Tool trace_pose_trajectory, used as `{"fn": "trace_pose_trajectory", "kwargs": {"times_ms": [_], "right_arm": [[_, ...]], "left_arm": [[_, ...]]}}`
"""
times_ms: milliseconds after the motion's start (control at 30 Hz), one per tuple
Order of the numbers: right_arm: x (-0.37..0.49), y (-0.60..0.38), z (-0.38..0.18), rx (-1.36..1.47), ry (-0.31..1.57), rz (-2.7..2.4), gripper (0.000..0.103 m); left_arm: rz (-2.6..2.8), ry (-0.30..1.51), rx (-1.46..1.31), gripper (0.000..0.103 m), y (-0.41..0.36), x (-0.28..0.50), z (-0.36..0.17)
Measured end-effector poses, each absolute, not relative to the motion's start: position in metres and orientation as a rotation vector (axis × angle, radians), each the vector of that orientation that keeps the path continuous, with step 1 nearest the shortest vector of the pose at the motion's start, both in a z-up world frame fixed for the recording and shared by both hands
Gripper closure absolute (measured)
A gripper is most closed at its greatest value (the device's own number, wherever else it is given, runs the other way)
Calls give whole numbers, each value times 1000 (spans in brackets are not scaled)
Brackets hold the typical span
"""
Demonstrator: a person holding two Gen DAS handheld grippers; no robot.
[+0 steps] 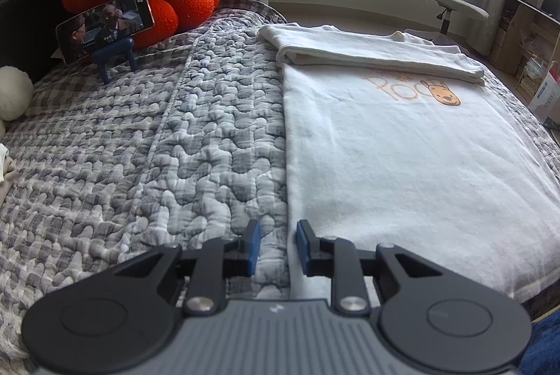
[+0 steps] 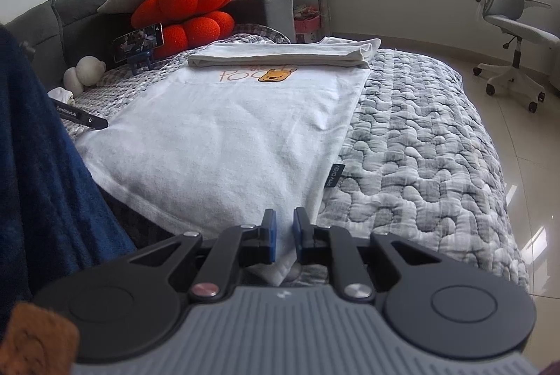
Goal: Fold clothes
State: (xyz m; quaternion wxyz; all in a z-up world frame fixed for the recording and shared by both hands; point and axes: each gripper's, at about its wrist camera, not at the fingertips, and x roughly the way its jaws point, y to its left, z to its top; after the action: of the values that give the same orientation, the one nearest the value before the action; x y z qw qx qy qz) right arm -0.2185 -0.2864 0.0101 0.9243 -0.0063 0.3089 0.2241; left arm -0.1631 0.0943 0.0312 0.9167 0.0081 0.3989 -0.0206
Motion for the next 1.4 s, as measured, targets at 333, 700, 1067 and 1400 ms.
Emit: {"fn": "trace_pose_trajectory", "kwargs": {"times_ms": [333,700,1067,1400], "right_arm": [[-226,-291,7,6,660,464,88],[-236,-301,6,51,712,454,73],[-228,-327,5,335,735,472,71],[-231,-342,-12,538,747,538,74]], "left_arm": [[-66,832,-16,78,101,-187,30],[-121,849,-155,78,123,-211,27],[-291,839,-311,78,145,-214,27],[-303,888,-301,93,136,-206,17]]}}
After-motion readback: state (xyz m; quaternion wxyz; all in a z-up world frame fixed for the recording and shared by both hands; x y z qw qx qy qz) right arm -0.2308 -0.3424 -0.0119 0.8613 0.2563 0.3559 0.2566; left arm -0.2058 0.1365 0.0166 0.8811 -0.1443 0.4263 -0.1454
